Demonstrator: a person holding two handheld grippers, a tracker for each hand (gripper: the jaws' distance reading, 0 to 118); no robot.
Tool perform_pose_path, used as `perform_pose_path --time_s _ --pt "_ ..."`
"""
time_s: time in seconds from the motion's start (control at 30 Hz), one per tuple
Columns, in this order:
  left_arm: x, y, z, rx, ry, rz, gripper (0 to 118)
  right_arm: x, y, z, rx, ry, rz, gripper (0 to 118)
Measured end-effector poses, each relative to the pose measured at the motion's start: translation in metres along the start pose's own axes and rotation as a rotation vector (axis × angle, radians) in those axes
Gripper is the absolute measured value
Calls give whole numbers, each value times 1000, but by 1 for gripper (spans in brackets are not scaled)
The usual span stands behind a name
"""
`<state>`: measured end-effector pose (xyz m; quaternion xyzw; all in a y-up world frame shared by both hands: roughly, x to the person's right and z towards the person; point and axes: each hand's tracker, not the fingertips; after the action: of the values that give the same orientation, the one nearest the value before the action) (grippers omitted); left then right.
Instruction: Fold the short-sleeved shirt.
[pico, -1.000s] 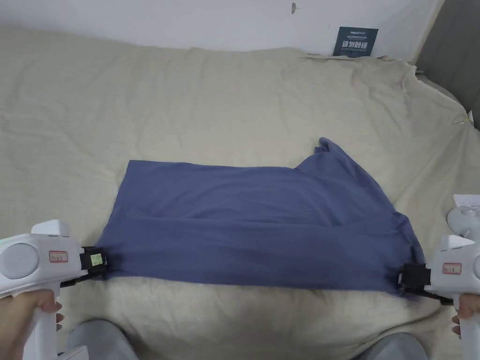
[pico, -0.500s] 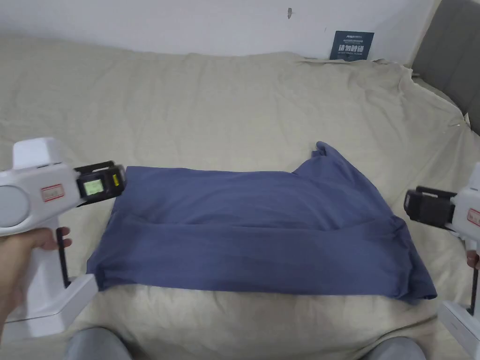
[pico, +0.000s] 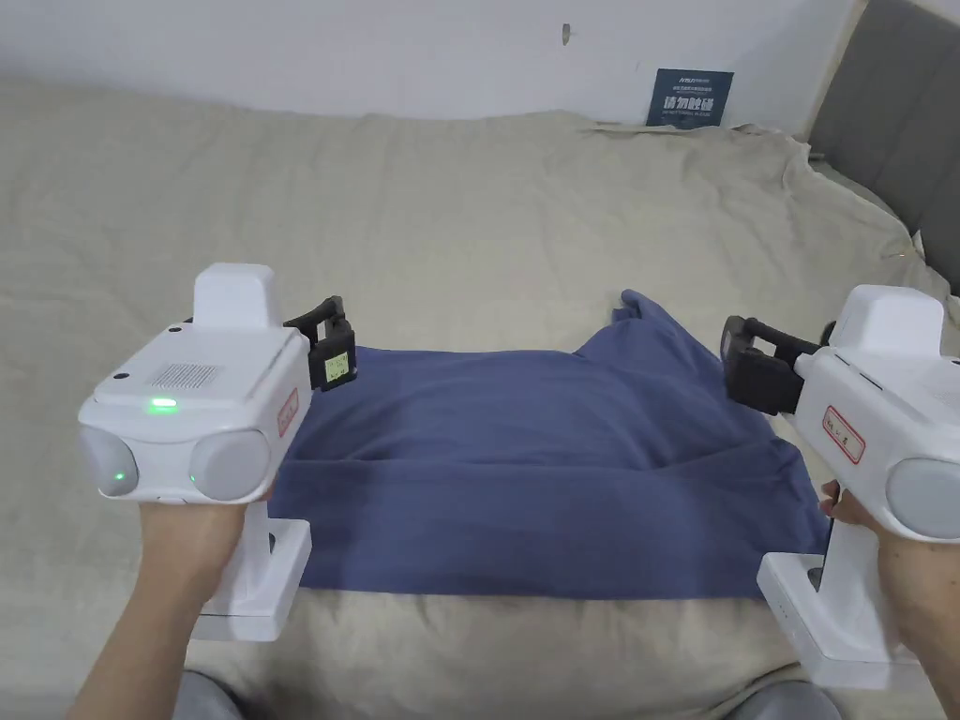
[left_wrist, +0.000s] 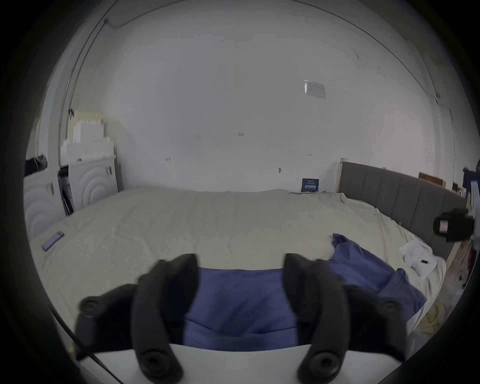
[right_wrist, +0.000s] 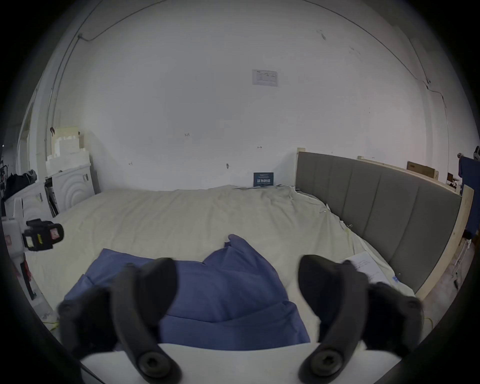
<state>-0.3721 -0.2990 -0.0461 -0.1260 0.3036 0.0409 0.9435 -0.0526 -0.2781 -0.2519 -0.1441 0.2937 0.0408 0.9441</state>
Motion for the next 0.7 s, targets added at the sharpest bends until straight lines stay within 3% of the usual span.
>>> perform_pose_path --time_s 0.07,0.13,0.27,0.7 --pt "1 -2 1 4 5 1 19 -2 0 -1 5 -7 0 19" --pt "-1 -2 0 11 12 18 9 -3 -1 -4 10 -9 -2 1" --pt "-4 -3 -3 2 18 24 0 -5 -3 -9 3 -4 -5 0" --pt "-9 -4 -19 -23 35 31 0 -10 3 -40 -31 22 6 0"
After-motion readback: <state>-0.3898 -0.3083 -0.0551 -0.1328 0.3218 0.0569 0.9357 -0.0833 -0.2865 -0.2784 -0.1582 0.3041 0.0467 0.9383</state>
